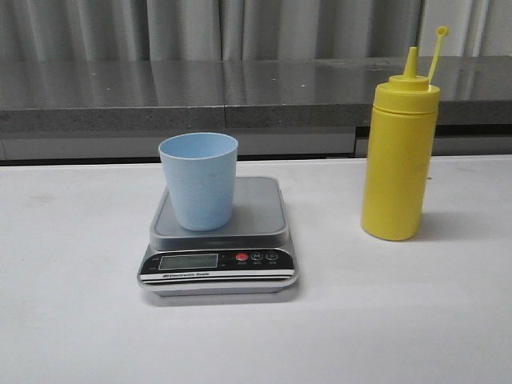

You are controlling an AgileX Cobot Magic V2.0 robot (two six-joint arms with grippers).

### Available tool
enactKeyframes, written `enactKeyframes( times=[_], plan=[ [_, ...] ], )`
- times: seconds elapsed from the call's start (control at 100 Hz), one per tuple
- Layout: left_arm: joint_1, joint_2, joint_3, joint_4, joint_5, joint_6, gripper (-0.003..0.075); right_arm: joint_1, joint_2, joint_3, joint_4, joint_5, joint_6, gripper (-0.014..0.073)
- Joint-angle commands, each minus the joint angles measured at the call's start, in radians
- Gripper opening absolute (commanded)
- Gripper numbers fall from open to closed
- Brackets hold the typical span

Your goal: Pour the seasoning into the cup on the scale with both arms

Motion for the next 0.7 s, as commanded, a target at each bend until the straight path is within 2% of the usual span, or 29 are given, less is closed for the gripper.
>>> enactKeyframes(
  times=[0.0,0.69],
  plan=[
    [0.001,-0.058,0.004,0.004,-0.074,-0.016,-0.002,0.0,-0.022,-0.015,-0.003,-0.08,0.0,-0.0068],
    [0.001,-0.512,0.266,-0.003,-0.074,-0.02,-0.002,0.0,-0.022,-0.015,-0.003,-0.08,0.0,-0.0068]
  ],
)
